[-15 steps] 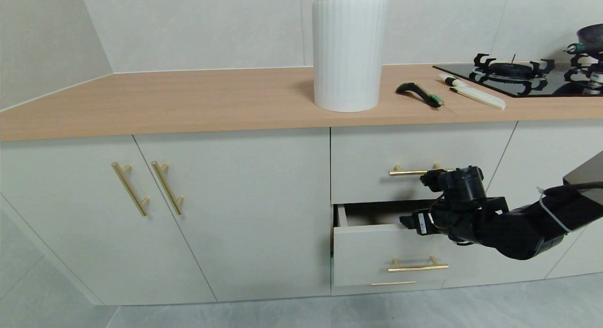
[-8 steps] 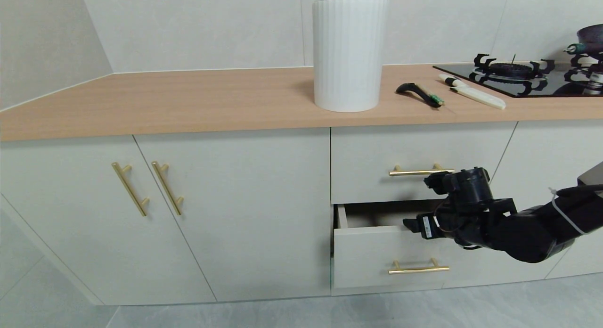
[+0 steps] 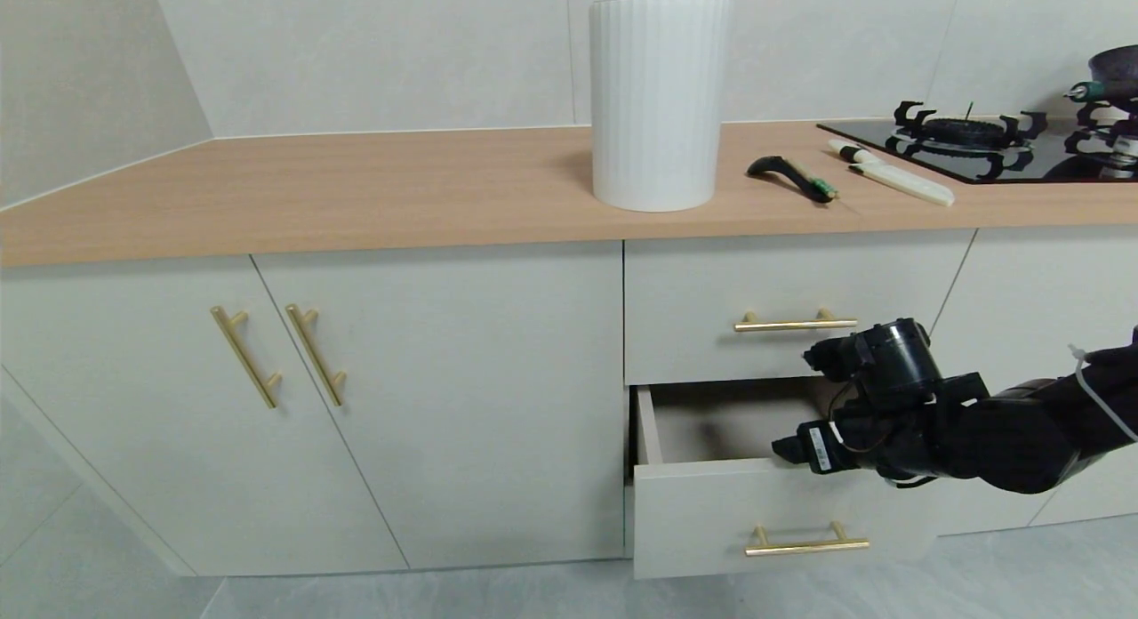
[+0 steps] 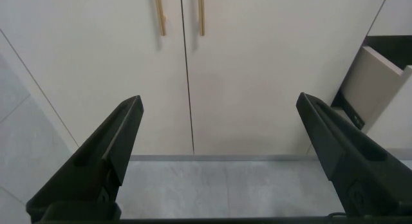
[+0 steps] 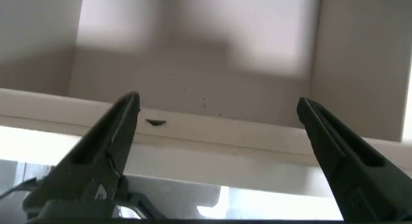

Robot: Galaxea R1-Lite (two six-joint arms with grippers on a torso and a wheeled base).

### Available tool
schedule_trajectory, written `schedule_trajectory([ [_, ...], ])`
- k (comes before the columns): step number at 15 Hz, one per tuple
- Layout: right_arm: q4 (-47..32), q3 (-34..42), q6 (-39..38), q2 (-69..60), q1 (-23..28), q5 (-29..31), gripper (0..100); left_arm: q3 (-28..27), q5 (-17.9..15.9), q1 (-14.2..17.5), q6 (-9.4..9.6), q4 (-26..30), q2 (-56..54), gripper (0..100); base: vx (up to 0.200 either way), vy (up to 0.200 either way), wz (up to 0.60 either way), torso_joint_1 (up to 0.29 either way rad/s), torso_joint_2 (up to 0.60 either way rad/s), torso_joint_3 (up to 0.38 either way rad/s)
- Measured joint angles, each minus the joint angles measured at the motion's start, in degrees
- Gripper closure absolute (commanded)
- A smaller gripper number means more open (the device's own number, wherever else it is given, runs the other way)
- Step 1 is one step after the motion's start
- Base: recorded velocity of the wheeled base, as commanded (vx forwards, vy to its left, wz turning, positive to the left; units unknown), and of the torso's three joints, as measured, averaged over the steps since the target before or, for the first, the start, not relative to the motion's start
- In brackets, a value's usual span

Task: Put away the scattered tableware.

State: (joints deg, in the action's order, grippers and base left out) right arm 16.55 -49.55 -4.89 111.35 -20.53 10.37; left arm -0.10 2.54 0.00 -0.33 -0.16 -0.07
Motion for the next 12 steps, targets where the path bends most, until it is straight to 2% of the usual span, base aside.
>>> schedule_trajectory([
  [6, -8.8, 1.0, -0.1, -2.9, -1.5, 0.0, 0, 0.0, 0.0, 0.0, 0.01, 0.0, 0.0, 0, 0.0, 0.0, 0.0, 0.0, 0.0, 0.0],
  [12, -14.0, 3.0, 0.0, -5.5, -2.3, 0.1, 0, 0.0, 0.0, 0.0, 0.0, 0.0, 0.0, 0, 0.0, 0.0, 0.0, 0.0, 0.0, 0.0],
])
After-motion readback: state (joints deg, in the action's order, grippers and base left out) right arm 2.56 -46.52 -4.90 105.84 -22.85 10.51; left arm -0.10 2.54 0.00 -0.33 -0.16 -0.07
